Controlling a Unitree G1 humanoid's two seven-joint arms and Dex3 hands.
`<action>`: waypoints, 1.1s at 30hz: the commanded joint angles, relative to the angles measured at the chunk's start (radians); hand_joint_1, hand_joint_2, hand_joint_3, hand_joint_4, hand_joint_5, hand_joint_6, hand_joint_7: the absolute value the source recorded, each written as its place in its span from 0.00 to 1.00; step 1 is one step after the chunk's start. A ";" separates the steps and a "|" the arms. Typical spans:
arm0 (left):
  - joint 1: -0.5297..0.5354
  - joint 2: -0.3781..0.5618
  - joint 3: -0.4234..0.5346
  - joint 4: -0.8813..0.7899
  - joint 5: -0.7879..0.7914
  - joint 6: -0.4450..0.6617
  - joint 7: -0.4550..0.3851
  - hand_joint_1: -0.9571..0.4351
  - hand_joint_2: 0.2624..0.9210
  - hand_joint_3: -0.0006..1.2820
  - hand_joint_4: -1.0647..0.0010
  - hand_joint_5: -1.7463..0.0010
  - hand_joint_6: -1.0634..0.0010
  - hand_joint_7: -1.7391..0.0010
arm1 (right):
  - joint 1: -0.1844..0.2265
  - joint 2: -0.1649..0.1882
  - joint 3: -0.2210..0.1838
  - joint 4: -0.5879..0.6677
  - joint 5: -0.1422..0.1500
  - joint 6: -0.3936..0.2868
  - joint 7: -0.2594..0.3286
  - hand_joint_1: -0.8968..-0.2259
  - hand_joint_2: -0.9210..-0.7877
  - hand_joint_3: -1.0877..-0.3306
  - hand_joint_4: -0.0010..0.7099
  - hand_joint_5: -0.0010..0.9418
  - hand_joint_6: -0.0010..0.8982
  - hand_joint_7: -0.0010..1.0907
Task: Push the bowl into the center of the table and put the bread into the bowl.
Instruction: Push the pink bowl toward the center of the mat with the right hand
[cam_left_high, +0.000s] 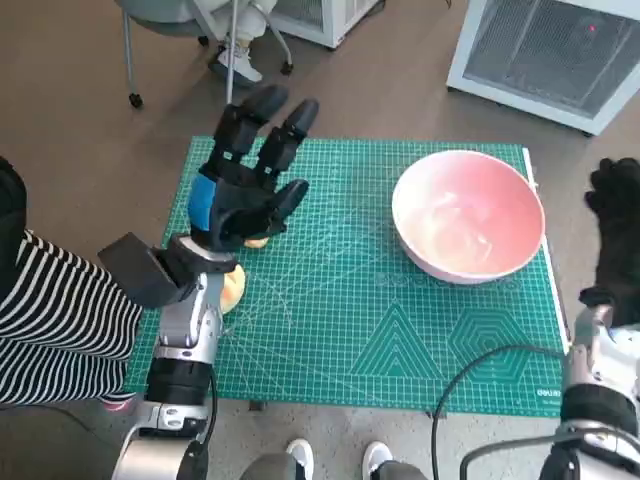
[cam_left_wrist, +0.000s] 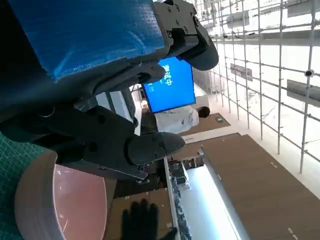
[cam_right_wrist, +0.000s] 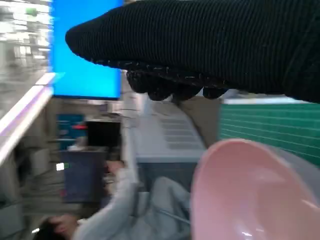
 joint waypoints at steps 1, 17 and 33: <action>0.007 0.009 0.004 -0.010 0.004 0.004 0.006 0.56 0.79 0.39 0.82 0.86 1.00 0.54 | -0.020 0.008 -0.010 0.087 0.012 0.054 0.006 0.51 0.00 0.20 0.18 0.01 0.05 0.31; 0.023 0.026 0.000 -0.037 0.013 0.009 0.012 0.54 0.81 0.38 0.82 0.87 1.00 0.58 | -0.070 0.067 -0.051 0.173 0.050 0.146 0.048 0.49 0.00 0.31 0.20 0.00 0.13 0.23; 0.029 0.044 0.006 -0.019 0.010 -0.012 0.006 0.52 0.96 0.24 0.77 0.95 0.99 0.60 | -0.100 0.107 0.026 0.177 -0.009 0.154 0.079 0.44 0.00 0.32 0.22 0.01 0.17 0.20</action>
